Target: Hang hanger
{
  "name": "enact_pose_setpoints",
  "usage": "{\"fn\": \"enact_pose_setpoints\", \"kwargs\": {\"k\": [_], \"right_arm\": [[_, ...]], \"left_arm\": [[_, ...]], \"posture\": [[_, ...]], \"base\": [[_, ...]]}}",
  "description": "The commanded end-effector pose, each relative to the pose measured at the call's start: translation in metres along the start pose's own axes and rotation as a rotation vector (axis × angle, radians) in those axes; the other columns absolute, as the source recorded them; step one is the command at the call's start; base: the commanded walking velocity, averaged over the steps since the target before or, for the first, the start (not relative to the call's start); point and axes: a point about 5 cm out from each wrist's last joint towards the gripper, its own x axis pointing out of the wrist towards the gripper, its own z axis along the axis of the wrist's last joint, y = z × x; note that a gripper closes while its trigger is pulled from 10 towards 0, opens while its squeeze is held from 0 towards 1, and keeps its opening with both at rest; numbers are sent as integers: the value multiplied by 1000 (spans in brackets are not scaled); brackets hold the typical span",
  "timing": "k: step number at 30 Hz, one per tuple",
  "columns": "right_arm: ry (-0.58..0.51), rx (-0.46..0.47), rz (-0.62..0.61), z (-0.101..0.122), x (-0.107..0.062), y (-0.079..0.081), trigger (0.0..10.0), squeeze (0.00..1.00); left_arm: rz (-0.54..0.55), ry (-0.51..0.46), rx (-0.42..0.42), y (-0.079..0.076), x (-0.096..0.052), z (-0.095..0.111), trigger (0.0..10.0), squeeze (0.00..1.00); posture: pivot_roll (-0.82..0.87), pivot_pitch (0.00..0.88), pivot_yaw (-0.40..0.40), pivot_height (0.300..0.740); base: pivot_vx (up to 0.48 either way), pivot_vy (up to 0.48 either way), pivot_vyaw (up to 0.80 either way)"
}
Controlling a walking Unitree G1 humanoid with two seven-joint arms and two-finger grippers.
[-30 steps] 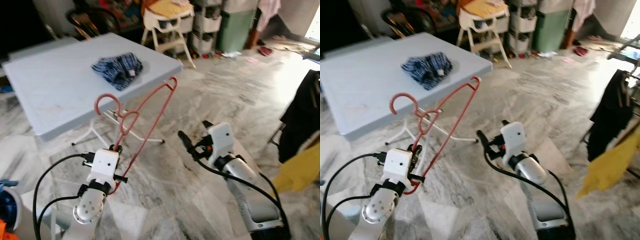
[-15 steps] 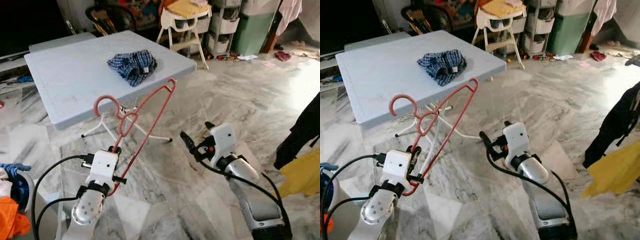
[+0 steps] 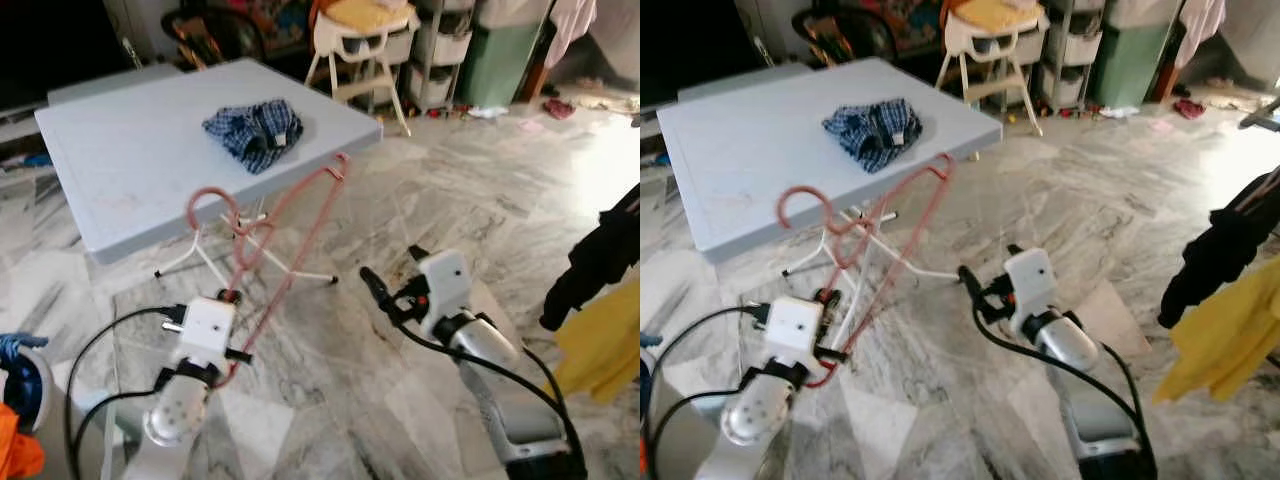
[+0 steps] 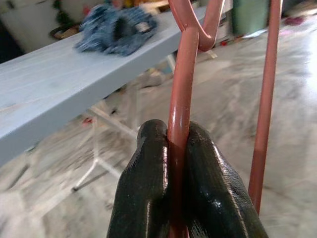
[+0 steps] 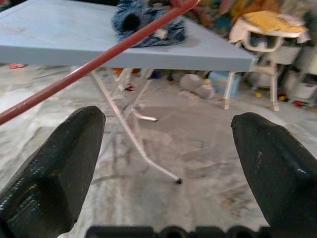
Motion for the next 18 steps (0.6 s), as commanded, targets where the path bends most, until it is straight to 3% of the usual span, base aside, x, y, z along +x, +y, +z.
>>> {"fn": "enact_pose_setpoints", "kwargs": {"k": [1, 18], "right_arm": [[-9, 2, 16, 2, 3, 6, 10000, 0], [-11, -1, 17, 2, 4, 5, 10000, 0]], "left_arm": [[28, -1, 11, 7, -1, -1, 10000, 0], [39, 1, 19, 11, 0, -2, 10000, 0]], "posture": [[-36, 0, 31, 740], [-32, 0, 30, 740]], "base": [[0, 0, 0], [0, 0, 0]]}}
